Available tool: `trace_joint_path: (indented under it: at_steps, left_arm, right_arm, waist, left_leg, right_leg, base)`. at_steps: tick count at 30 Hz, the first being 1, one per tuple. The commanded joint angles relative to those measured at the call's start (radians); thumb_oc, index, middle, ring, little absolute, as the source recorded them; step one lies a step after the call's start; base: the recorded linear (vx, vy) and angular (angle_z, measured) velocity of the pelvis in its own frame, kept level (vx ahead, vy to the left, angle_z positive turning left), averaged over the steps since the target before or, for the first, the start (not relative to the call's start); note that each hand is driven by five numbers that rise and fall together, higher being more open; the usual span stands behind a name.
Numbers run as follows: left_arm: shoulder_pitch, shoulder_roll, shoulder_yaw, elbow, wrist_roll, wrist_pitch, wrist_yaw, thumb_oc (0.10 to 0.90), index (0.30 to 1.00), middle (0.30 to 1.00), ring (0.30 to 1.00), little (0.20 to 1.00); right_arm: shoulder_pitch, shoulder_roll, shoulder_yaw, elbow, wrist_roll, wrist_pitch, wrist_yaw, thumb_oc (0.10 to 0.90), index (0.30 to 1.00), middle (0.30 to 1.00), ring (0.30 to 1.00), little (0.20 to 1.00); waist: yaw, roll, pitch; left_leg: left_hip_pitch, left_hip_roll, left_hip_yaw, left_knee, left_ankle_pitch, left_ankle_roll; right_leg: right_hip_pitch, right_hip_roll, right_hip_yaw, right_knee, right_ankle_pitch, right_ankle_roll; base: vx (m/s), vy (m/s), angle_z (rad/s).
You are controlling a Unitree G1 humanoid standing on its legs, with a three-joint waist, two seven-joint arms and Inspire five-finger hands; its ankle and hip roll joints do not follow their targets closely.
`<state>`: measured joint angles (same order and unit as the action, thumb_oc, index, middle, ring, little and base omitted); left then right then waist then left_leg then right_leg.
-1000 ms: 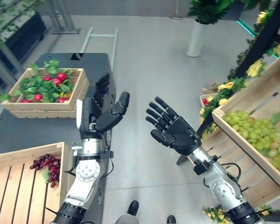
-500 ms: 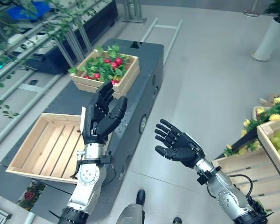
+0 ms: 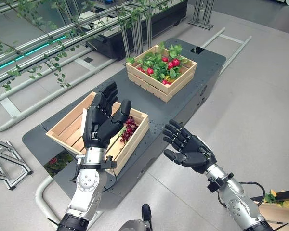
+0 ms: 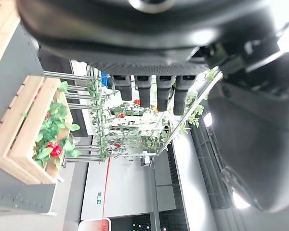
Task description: Pick up the fruits from the basket on one side to the basket on the other side
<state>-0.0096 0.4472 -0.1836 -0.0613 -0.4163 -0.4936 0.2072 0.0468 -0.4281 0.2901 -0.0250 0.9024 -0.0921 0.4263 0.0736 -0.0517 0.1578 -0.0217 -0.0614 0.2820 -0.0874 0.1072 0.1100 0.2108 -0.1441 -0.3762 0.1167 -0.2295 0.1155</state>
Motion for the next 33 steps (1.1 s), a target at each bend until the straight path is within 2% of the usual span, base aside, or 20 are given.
trace_joint_path:
  at_steps: [1, 4, 7, 8, 9, 10, 12, 13, 15, 16, 17, 18, 22, 23, 24, 27, 30, 33]
  left_arm:
    - [-0.067, 0.031, 0.061, -0.109, 0.012, -0.088, -0.006, 0.8, 0.9, 0.9, 0.9, 0.9]
    - [-0.088, 0.027, 0.065, -0.109, 0.016, -0.07, -0.013, 0.8, 0.9, 0.9, 0.9, 0.9]
    - [-0.099, 0.026, 0.056, -0.116, 0.02, -0.048, -0.016, 0.8, 0.9, 0.9, 0.9, 0.9]
    - [-0.101, 0.026, 0.052, -0.12, 0.023, -0.044, -0.019, 0.8, 0.9, 0.9, 0.9, 0.9]
    - [-0.102, 0.027, 0.045, -0.119, 0.018, -0.041, -0.021, 0.8, 0.9, 0.9, 0.9, 0.9]
    - [-0.103, 0.027, 0.045, -0.119, 0.018, -0.041, -0.021, 0.8, 0.9, 0.9, 0.9, 0.9]
    - [-0.088, 0.02, 0.038, -0.127, 0.029, -0.052, -0.034, 0.8, 0.9, 0.9, 0.9, 0.9]
    - [-0.081, 0.02, 0.032, -0.132, 0.035, -0.056, -0.041, 0.8, 0.9, 0.9, 0.9, 0.9]
    - [-0.081, 0.021, 0.026, -0.133, 0.039, -0.06, -0.042, 0.8, 0.9, 0.9, 0.9, 0.9]
    - [-0.08, 0.022, 0.022, -0.138, 0.035, -0.061, -0.055, 0.8, 0.9, 0.9, 0.9, 0.9]
    - [-0.08, 0.023, 0.022, -0.138, 0.032, -0.061, -0.061, 0.8, 0.9, 0.9, 0.9, 0.9]
    - [-0.081, 0.026, 0.02, -0.133, 0.014, -0.062, -0.087, 0.8, 0.9, 0.9, 0.9, 0.9]
    - [-0.074, 0.037, 0.022, -0.133, 0.004, -0.067, -0.095, 0.8, 0.9, 0.9, 0.9, 0.9]
    - [-0.076, 0.046, 0.018, -0.131, 0.007, -0.069, -0.083, 0.8, 0.9, 0.9, 0.9, 0.9]
    - [-0.077, 0.047, 0.018, -0.132, 0.007, -0.068, -0.079, 0.8, 0.9, 0.9, 0.9, 0.9]
    - [-0.054, 0.048, 0.025, -0.166, -0.009, -0.058, -0.04, 0.8, 0.9, 0.9, 0.9, 0.9]
    - [-0.043, 0.05, 0.037, -0.174, -0.006, -0.048, -0.022, 0.8, 0.9, 0.9, 0.9, 0.9]
    - [-0.038, 0.044, 0.041, -0.174, -0.003, -0.046, -0.024, 0.8, 0.9, 0.9, 0.9, 0.9]
  right_arm:
    - [-0.038, 0.023, -0.038, -0.14, 0.037, -0.092, 0.112, 0.8, 0.9, 0.9, 0.9, 0.9]
    - [-0.055, 0.031, -0.034, -0.157, 0.047, -0.087, 0.114, 0.8, 0.9, 0.9, 0.9, 0.9]
    - [-0.06, 0.034, -0.023, -0.173, 0.053, -0.085, 0.104, 0.8, 0.9, 0.9, 0.9, 0.9]
    - [-0.059, 0.033, -0.019, -0.178, 0.05, -0.092, 0.095, 0.8, 0.9, 0.9, 0.9, 0.9]
    - [-0.055, 0.034, -0.017, -0.179, 0.046, -0.102, 0.09, 0.8, 0.9, 0.9, 0.9, 0.9]
    - [-0.055, 0.034, -0.017, -0.179, 0.046, -0.102, 0.09, 0.8, 0.9, 0.9, 0.9, 0.9]
    - [-0.039, 0.044, -0.016, -0.186, 0.035, -0.114, 0.111, 0.8, 0.9, 0.9, 0.9, 0.9]
    - [-0.044, 0.052, -0.01, -0.186, 0.036, -0.12, 0.116, 0.8, 0.9, 0.9, 0.9, 0.9]
    - [-0.047, 0.054, -0.007, -0.189, 0.038, -0.12, 0.111, 0.8, 0.9, 0.9, 0.9, 0.9]
    - [-0.054, 0.056, -0.008, -0.194, 0.044, -0.119, 0.108, 0.8, 0.9, 0.9, 0.9, 0.9]
    - [-0.056, 0.057, -0.008, -0.195, 0.045, -0.119, 0.107, 0.8, 0.9, 0.9, 0.9, 0.9]
    - [-0.056, 0.064, -0.006, -0.196, 0.048, -0.118, 0.11, 0.8, 0.9, 0.9, 0.9, 0.9]
    - [-0.052, 0.065, -0.008, -0.215, 0.064, -0.11, 0.122, 0.8, 0.9, 0.9, 0.9, 0.9]
    - [-0.051, 0.064, -0.004, -0.22, 0.068, -0.111, 0.126, 0.8, 0.9, 0.9, 0.9, 0.9]
    - [-0.051, 0.064, -0.004, -0.22, 0.07, -0.111, 0.129, 0.8, 0.9, 0.9, 0.9, 0.9]
    - [-0.062, 0.029, -0.019, -0.242, 0.1, -0.057, 0.139, 0.8, 0.9, 0.9, 0.9, 0.9]
    - [-0.059, -0.01, -0.02, -0.265, 0.101, -0.033, 0.147, 0.8, 0.9, 0.9, 0.9, 0.9]
    - [-0.047, -0.024, -0.024, -0.259, 0.126, -0.025, 0.161, 0.8, 0.9, 0.9, 0.9, 0.9]
  waist:
    - [0.021, 0.011, -0.073]
    - [0.03, 0.014, -0.06]
    - [0.028, 0.01, -0.049]
    - [0.021, 0.007, -0.046]
    - [0.013, 0.003, -0.044]
    - [0.013, 0.004, -0.046]
    - [0.009, -0.007, -0.044]
    - [0.007, -0.013, -0.043]
    - [0.005, -0.017, -0.041]
    - [0.002, -0.026, -0.04]
    - [0.0, -0.027, -0.038]
    - [-0.007, -0.029, -0.036]
    - [-0.019, -0.032, -0.029]
    - [-0.031, -0.037, -0.028]
    - [-0.033, -0.038, -0.028]
    - [-0.049, -0.044, -0.035]
    - [-0.05, -0.058, -0.043]
    - [-0.049, -0.066, -0.051]
  left_leg:
    - [0.066, 0.085, -0.08, 0.008, -0.085, -0.139]
    - [0.056, 0.06, -0.104, 0.025, -0.091, -0.105]
    - [0.045, 0.041, -0.153, 0.052, -0.105, -0.085]
    - [0.042, 0.036, -0.171, 0.062, -0.111, -0.077]
    - [0.036, 0.031, -0.192, 0.074, -0.115, -0.073]
    - [0.033, 0.031, -0.192, 0.074, -0.114, -0.073]
    - [0.028, 0.025, -0.219, 0.085, -0.124, -0.073]
    - [0.03, 0.025, -0.229, 0.083, -0.133, -0.075]
    - [0.031, 0.024, -0.233, 0.085, -0.141, -0.074]
    - [0.032, 0.02, -0.237, 0.091, -0.163, -0.071]
    - [0.033, 0.021, -0.237, 0.094, -0.169, -0.07]
    - [0.038, 0.029, -0.241, 0.1, -0.188, -0.07]
    - [0.043, 0.063, -0.25, 0.128, -0.21, -0.074]
    - [0.052, 0.085, -0.266, 0.128, -0.209, -0.079]
    - [0.053, 0.089, -0.269, 0.128, -0.207, -0.08]
    - [0.08, 0.159, -0.278, 0.138, -0.18, -0.122]
    - [0.071, 0.205, -0.28, 0.169, -0.148, -0.146]
    - [0.037, 0.226, -0.271, 0.223, -0.11, -0.158]
  right_leg:
    - [-0.117, -0.071, -0.021, -0.083, 0.24, 0.027]
    - [-0.166, -0.104, -0.008, 0.055, 0.261, 0.02]
    - [-0.207, -0.095, 0.047, 0.147, 0.259, 0.012]
    - [-0.219, -0.076, 0.078, 0.155, 0.253, 0.009]
    - [-0.223, -0.053, 0.105, 0.14, 0.242, 0.004]
    - [-0.225, -0.052, 0.104, 0.136, 0.244, 0.004]
    - [-0.216, -0.056, 0.139, 0.036, 0.276, 0.005]
    - [-0.222, -0.063, 0.177, -0.046, 0.317, 0.02]
    - [-0.225, -0.067, 0.197, -0.083, 0.343, 0.03]
    - [-0.245, -0.087, 0.235, -0.152, 0.414, 0.051]
    - [-0.249, -0.09, 0.243, -0.166, 0.427, 0.056]
    - [-0.276, -0.098, 0.279, -0.204, 0.45, 0.069]
    - [-0.299, -0.094, 0.31, -0.204, 0.442, 0.072]
    - [-0.285, -0.066, 0.322, -0.179, 0.415, 0.071]
    - [-0.285, -0.06, 0.324, -0.168, 0.406, 0.071]
    - [-0.261, 0.002, 0.319, -0.145, 0.35, 0.028]
    - [-0.228, 0.038, 0.304, -0.158, 0.328, -0.017]
    - [-0.199, 0.058, 0.285, -0.189, 0.323, -0.04]
  base:
    - [0.08, 0.267, 0.21]
    - [0.05, 0.306, 0.19]
    - [0.09, 0.143, 0.57]
    - [0.1, 0.038, 0.74]
    - [0.07, 0.006, 0.66]
    - [0.1, -0.034, 1.05]
    - [0.13, -0.107, 1.03]
    - [0.11, -0.122, 0.68]
    - [0.11, -0.193, 0.47]
    - [0.13, -0.258, 0.14]
    - [0.2, -0.368, 0.09]
    - [0.14, -0.255, 0.09]
    - [0.19, -0.406, 0.12]
    - [0.14, -0.316, 0.36]
    - [0.25, -0.586, 0.66]
    - [0.21, -0.449, 0.67]
    - [0.18, -0.398, 0.46]
    - [0.17, -0.384, 0.13]
